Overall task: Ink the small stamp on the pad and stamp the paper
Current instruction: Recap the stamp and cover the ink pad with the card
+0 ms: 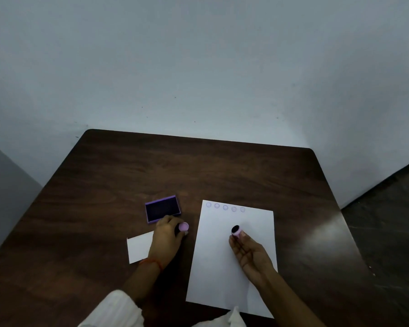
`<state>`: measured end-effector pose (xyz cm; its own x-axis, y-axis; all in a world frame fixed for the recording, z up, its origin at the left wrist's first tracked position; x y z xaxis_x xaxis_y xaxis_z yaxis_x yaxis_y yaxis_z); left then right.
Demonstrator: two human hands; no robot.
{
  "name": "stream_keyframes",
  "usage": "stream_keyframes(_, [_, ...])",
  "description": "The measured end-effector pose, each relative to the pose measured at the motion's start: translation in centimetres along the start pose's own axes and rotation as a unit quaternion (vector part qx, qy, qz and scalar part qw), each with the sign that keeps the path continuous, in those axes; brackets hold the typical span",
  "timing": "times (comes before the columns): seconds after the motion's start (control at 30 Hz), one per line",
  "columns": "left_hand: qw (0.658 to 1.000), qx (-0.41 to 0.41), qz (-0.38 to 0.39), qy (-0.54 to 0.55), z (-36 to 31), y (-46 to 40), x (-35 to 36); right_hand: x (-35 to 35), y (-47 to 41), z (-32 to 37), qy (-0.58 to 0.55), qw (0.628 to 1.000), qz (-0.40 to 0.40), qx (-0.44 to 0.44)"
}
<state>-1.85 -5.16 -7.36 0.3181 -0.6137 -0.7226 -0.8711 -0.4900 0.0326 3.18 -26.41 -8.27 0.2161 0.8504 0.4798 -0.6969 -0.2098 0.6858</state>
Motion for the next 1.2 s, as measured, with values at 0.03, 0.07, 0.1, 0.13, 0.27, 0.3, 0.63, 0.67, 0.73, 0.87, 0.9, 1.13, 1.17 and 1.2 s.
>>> stream_keyframes(0.03, [1.000, -0.001, 0.000, 0.013, -0.3, 0.2, -0.2, 0.3, 0.1, 0.1, 0.018, 1.000, 0.000, -0.008])
stream_keyframes(0.07, [1.000, -0.001, -0.002, 0.026, -0.6, 0.4, -0.3, 0.8, 0.3, 0.2, 0.046, 0.999, 0.000, -0.018])
stream_keyframes(0.1, [0.999, 0.000, -0.006, 0.040, -0.9, 0.7, -0.5, 1.5, 0.6, 0.3, 0.087, 0.996, -0.002, -0.030])
stream_keyframes(0.13, [0.999, 0.004, -0.009, 0.050, -1.3, 1.0, -0.7, 2.3, 1.0, 0.3, 0.141, 0.989, -0.006, -0.050])
stream_keyframes(0.27, [0.997, 0.033, -0.006, 0.065, -3.0, 2.2, -1.3, 5.7, 2.6, 0.0, 0.361, 0.911, 0.016, -0.200])
stream_keyframes(0.3, [0.997, 0.042, -0.006, 0.069, -3.3, 2.4, -1.4, 6.3, 2.9, -0.1, 0.396, 0.885, 0.031, -0.243])
stream_keyframes(0.63, [0.982, 0.022, -0.009, 0.186, -4.0, 3.5, -2.2, 8.1, 3.7, -0.7, 0.531, 0.749, 0.027, -0.396])
stream_keyframes(0.67, [0.979, 0.013, -0.002, 0.203, -3.9, 3.5, -2.2, 8.1, 3.8, -0.7, 0.527, 0.756, 0.031, -0.387])
stream_keyframes(0.73, [0.973, 0.004, 0.005, 0.231, -3.7, 3.6, -2.3, 8.1, 3.9, -0.5, 0.522, 0.765, 0.045, -0.376])
stream_keyframes(0.87, [0.968, 0.003, 0.005, 0.250, -3.6, 3.7, -2.4, 8.1, 3.9, -0.1, 0.538, 0.763, 0.046, -0.354])
stream_keyframes(0.9, [0.967, 0.005, 0.006, 0.256, -3.5, 3.7, -2.4, 8.0, 3.9, -0.1, 0.546, 0.763, 0.049, -0.343])
stream_keyframes(1.13, [0.964, 0.009, 0.002, 0.267, -3.2, 3.8, -2.8, 7.5, 4.3, 0.2, 0.516, 0.806, 0.074, -0.281])
stream_keyframes(1.17, [0.963, 0.003, 0.001, 0.269, -3.3, 3.8, -2.9, 7.5, 4.4, 0.3, 0.506, 0.811, 0.080, -0.284])
stream_keyframes(1.2, [0.964, 0.001, 0.001, 0.267, -3.3, 3.8, -3.0, 7.6, 4.5, 0.5, 0.503, 0.809, 0.084, -0.291])
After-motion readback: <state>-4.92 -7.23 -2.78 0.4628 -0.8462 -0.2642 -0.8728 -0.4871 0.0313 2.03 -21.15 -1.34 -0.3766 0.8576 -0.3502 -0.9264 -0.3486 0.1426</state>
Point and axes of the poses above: each hand's wrist, its own y-axis away from the middle knuckle, its own x-axis out of the palm, z = x × y, the point moved 2 cm from there along -y, towards the middle knuckle, and after that the axes turned 6 degrees about -z, right-handed, at the moved point
